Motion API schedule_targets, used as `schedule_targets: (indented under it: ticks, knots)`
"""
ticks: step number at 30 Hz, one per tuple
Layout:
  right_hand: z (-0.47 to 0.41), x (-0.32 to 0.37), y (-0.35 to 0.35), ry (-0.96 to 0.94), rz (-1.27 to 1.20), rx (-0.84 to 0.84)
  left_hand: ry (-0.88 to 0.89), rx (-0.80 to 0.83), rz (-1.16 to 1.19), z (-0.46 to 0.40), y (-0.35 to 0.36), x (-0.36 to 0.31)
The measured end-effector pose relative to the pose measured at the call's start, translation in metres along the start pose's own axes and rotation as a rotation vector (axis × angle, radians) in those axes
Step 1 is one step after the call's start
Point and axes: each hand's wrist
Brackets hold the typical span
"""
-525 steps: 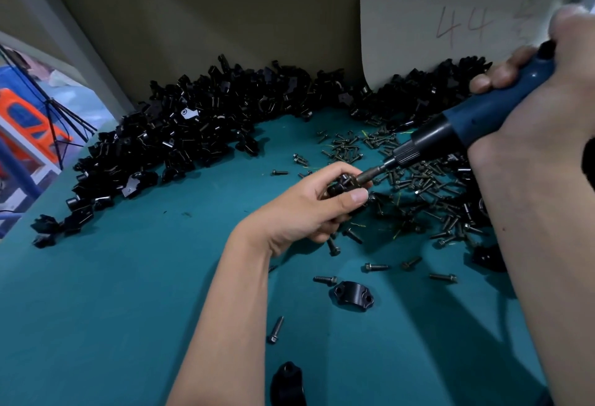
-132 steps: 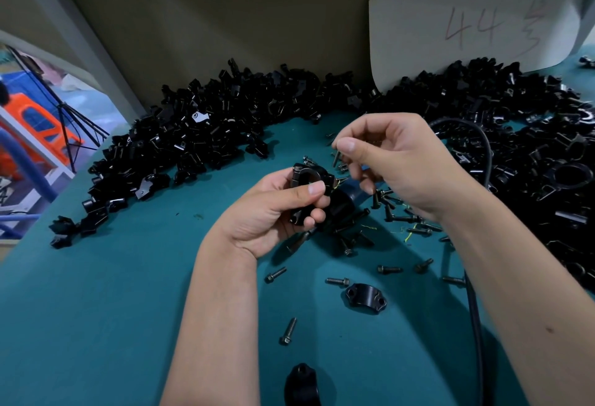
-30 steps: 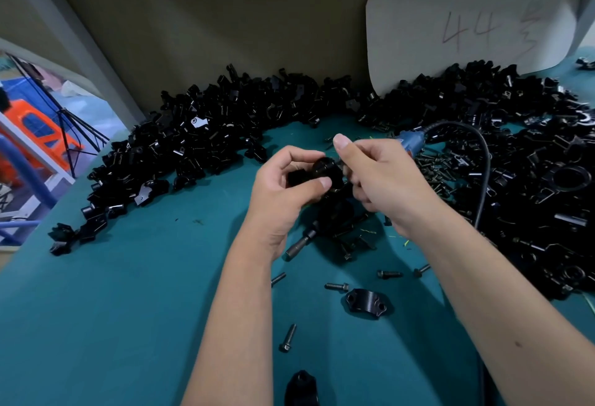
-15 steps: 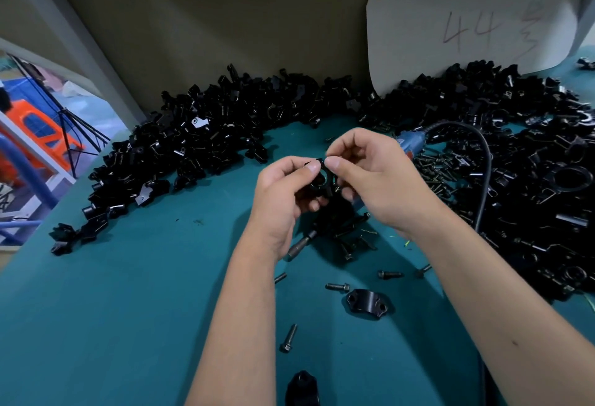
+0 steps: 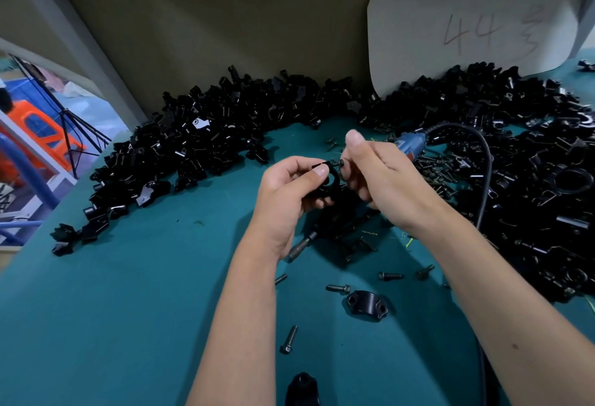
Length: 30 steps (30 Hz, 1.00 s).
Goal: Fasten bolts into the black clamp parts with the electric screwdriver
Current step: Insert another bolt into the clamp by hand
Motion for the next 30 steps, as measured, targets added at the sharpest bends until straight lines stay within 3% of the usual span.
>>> schedule_targets:
  ticks: [3, 7, 12, 16, 20, 30]
  knots:
    - [0.0, 0.003, 0.0, -0.091, 0.061, 0.057, -0.009, 0.019, -0.002, -0.001, -0.004, 0.0]
    - [0.003, 0.006, 0.004, -0.088, 0.066, -0.028, 0.001, 0.049, 0.002, 0.0, -0.003, 0.001]
    - [0.002, 0.004, -0.001, -0.108, 0.054, 0.058, -0.012, 0.046, 0.021, 0.001, -0.002, -0.001]
    - [0.002, 0.009, 0.001, -0.151, 0.104, -0.04, -0.002, 0.072, 0.023, 0.003, 0.002, -0.001]
    - [0.003, 0.007, -0.004, -0.187, 0.103, 0.011, 0.0, 0.036, 0.026, 0.003, 0.002, -0.002]
    - [0.003, 0.001, 0.01, -0.328, 0.286, -0.085, -0.004, 0.059, 0.028, 0.004, 0.0, -0.005]
Point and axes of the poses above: each hand's wrist, its own z-axis away from the middle knuckle, its own y-axis out of the palm, x = y × z, and after that the axes turned 10 degrees about -x, right-handed
